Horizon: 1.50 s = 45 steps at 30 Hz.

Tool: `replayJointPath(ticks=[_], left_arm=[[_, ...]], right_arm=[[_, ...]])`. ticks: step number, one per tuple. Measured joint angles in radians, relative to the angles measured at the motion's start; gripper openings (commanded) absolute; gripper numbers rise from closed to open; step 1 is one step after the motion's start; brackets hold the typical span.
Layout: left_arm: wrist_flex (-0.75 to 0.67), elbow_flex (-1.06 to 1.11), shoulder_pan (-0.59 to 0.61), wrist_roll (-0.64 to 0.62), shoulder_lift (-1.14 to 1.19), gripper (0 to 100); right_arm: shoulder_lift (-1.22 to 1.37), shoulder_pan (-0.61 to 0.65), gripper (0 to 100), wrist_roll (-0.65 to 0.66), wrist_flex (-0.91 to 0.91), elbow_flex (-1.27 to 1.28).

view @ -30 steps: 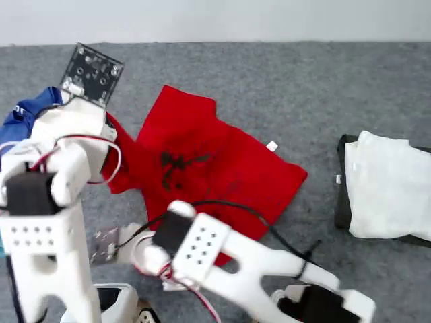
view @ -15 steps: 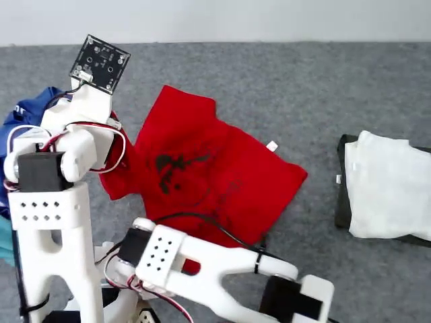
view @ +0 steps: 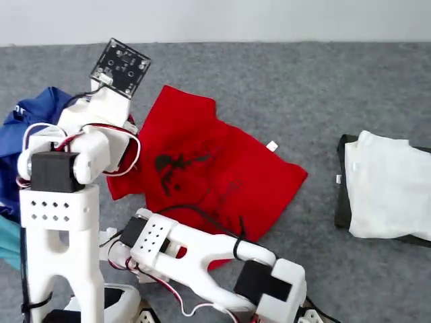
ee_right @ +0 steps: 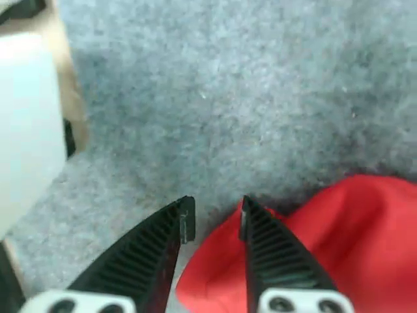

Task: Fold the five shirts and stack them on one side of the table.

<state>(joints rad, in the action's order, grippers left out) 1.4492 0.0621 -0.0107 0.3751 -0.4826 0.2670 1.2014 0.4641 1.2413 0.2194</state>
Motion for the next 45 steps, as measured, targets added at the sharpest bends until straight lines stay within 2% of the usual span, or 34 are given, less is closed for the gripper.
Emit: replayJointPath(ticks=[8, 13, 15, 26, 35, 38, 45], left_arm=[[0.000, 0.000, -0.003, 0.000, 0.000, 2], [0.015, 0.000, -0.002, 0.000, 0.000, 2], [0.017, 0.000, -0.002, 0.000, 0.000, 2], [0.018, 0.000, -0.002, 0.000, 0.000, 2], [0.018, 0.000, -0.002, 0.000, 0.000, 2], [0.018, 0.000, -0.002, 0.000, 0.000, 2], [0.018, 0.000, -0.002, 0.000, 0.000, 2]], right_arm=[[0.081, -0.081, 11.3, 0.006, -0.063, -0.025], [0.091, -0.100, 0.8, 0.028, -0.068, -0.040], [0.094, -0.115, 1.4, 0.049, -0.071, -0.044], [0.087, -0.180, 1.3, 0.071, 0.081, -0.041], [-0.167, -0.183, 1.3, 0.071, 0.259, -0.040], [-0.210, -0.183, 2.4, 0.072, 0.295, -0.035], [-0.187, -0.135, 14.0, 0.072, 0.247, 0.063]])
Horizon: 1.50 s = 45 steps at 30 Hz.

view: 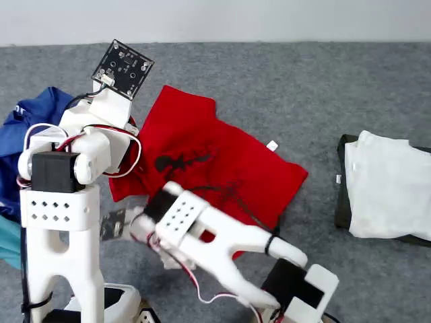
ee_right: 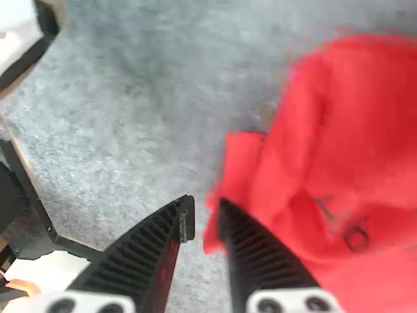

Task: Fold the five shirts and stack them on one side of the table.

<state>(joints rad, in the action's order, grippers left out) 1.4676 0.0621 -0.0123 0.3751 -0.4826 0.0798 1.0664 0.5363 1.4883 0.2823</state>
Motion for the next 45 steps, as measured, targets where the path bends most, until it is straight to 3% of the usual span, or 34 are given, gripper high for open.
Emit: replayJointPath(ticks=[10, 22, 27, 31, 45], left_arm=[[0.014, 0.000, 0.000, 0.000, 0.000, 2], [0.014, 0.000, 0.000, 0.000, 0.002, 2], [0.014, 0.000, 0.000, 0.000, 0.002, 2], [0.014, 0.000, 0.000, 0.000, 0.002, 2], [0.014, 0.000, 0.000, 0.000, 0.003, 2]], right_arm=[[0.127, -0.025, 14.2, 0.000, -0.143, 0.011], [0.207, -0.094, 13.9, 0.031, -0.170, 0.002], [0.235, -0.098, 2.6, 0.031, -0.189, -0.005], [0.250, -0.126, 2.4, 0.032, -0.204, -0.006], [0.080, -0.121, 2.4, 0.037, -0.012, -0.011]])
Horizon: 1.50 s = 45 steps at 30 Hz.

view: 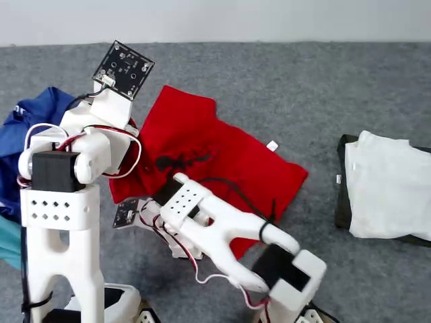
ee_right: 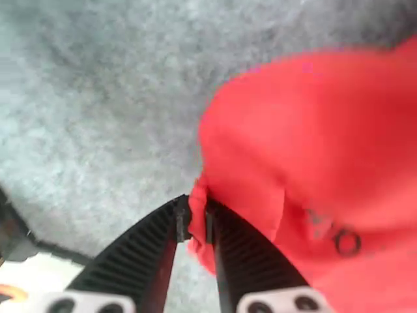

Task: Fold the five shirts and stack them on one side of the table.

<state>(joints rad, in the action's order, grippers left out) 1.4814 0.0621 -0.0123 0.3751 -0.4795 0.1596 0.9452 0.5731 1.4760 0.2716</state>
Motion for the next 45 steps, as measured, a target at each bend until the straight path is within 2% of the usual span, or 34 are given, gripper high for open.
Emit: replayJointPath(ticks=[8, 15, 22, 27, 34, 37, 43, 45], left_arm=[[0.000, 0.000, 0.000, 0.000, 0.000, 2], [0.040, 0.000, 0.000, 0.000, 0.000, 2], [0.054, 0.000, 0.000, 0.000, 0.000, 2], [0.058, 0.000, 0.000, 0.000, 0.000, 2], [0.175, -0.109, 0.002, 0.000, -0.080, 2], [0.216, -0.135, 0.002, 0.000, -0.127, 2], [0.249, -0.135, 0.002, 0.000, -0.153, 2], [0.253, -0.135, 0.002, 0.000, -0.153, 2]], right_arm=[[-0.249, -0.077, 2.4, 0.000, 0.133, 0.000], [-0.434, -0.279, 2.4, 0.000, 0.227, 0.000], [-0.582, -0.440, 2.4, 0.000, 0.238, 0.002], [-0.660, -0.493, 2.4, -0.035, 0.273, 0.002], [-0.835, -0.531, 2.4, -0.075, 0.275, 0.002], [-0.872, -0.618, 1.3, -0.109, 0.275, -0.023], [-0.890, -0.872, 1.0, -0.195, 0.276, -0.195], [-0.891, -0.914, 1.0, -0.207, 0.276, -0.244]])
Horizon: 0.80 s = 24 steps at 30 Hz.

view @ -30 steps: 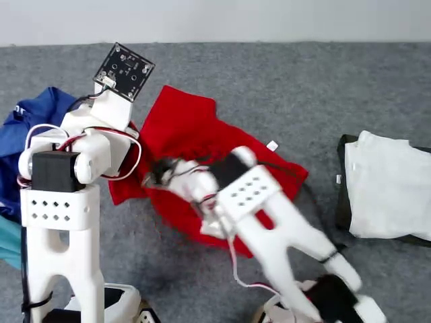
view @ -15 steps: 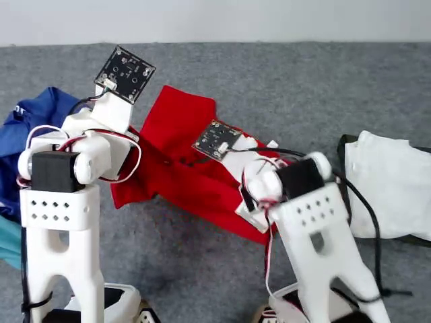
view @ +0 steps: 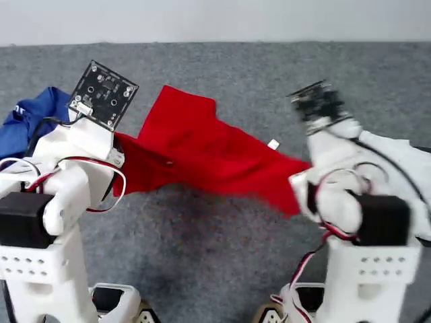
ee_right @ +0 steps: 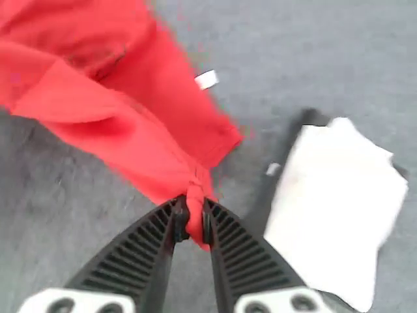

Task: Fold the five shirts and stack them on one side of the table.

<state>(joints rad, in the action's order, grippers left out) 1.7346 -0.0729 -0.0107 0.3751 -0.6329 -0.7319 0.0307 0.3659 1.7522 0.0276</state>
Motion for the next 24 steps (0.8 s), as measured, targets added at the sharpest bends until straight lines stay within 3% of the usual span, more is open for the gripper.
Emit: replayJointPath(ticks=[13, 24], left_arm=[[0.000, -0.011, -0.005, 0.002, 0.000, 2], [0.000, -0.011, -0.005, 0.002, -0.051, 2]], right_arm=[[-0.009, -0.025, 0.9, -0.038, 0.003, -0.298], [-0.089, -0.121, 0.9, -0.043, 0.003, -0.296]])
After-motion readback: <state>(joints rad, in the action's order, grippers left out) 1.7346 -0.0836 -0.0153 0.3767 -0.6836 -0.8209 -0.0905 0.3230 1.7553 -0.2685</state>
